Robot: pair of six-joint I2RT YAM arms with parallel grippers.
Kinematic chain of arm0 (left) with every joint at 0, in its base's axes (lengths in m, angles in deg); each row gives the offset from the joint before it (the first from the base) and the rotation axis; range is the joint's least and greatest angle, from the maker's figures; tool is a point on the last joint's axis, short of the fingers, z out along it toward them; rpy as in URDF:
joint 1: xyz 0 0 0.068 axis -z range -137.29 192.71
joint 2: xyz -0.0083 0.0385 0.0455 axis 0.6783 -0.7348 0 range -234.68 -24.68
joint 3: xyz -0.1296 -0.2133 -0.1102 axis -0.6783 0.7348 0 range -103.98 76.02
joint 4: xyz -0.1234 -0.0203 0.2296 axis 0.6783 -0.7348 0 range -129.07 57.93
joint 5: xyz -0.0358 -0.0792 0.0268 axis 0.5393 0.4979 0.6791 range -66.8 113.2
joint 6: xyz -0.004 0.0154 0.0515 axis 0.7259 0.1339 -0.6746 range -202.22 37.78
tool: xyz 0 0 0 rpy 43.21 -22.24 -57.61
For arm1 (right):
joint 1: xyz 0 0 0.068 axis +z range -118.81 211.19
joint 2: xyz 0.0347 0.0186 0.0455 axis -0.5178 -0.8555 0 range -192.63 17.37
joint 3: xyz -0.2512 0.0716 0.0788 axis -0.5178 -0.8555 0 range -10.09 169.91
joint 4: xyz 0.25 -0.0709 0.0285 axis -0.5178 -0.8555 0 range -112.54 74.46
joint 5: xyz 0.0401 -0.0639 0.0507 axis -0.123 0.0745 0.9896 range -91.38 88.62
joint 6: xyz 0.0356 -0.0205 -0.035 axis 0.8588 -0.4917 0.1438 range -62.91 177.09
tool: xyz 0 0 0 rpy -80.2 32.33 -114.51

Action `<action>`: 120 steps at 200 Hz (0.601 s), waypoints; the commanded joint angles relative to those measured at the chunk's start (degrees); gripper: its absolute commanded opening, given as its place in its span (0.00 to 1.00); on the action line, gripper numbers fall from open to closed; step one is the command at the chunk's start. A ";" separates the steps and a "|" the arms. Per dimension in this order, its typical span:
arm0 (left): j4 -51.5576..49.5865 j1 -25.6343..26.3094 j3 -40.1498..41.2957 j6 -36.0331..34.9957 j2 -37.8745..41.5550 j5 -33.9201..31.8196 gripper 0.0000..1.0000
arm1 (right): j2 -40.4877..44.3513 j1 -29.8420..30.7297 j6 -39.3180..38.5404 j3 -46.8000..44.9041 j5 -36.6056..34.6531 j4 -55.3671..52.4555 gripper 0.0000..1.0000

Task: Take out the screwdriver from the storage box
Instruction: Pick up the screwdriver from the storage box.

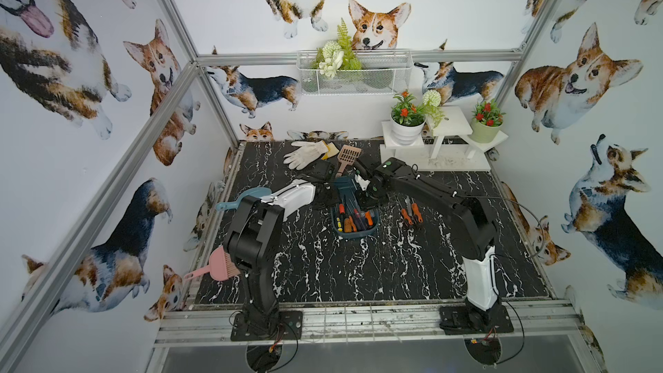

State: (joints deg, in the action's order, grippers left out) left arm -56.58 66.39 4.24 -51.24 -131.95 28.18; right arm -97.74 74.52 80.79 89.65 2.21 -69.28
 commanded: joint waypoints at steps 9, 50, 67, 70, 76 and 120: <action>1.55 0.14 -0.19 -0.26 0.01 0.70 0.00 | 5.66 -2.83 0.88 -4.30 -2.89 2.18 0.00; 1.50 0.14 -0.24 -0.29 -0.18 0.82 0.00 | 11.96 -8.98 0.73 -11.96 -5.27 2.26 0.00; 1.44 0.14 -0.36 -0.30 -0.18 0.91 0.00 | 12.57 -11.47 0.48 -14.57 -6.22 1.46 0.00; 1.44 0.14 -0.37 -0.31 -0.14 0.90 0.00 | 12.67 -11.89 0.40 -14.98 -6.49 1.31 0.00; 1.41 0.14 -0.29 -0.26 -0.10 0.92 0.00 | 12.78 -12.56 0.22 -15.77 -7.11 1.10 0.00; 0.85 0.14 -0.12 -0.48 0.30 0.56 0.00 | 12.66 -15.95 -1.18 -19.01 -8.39 1.13 0.00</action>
State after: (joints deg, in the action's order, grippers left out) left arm -56.58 66.39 4.24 -51.24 -131.99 28.13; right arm -85.24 59.72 80.75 71.51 -4.56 -67.75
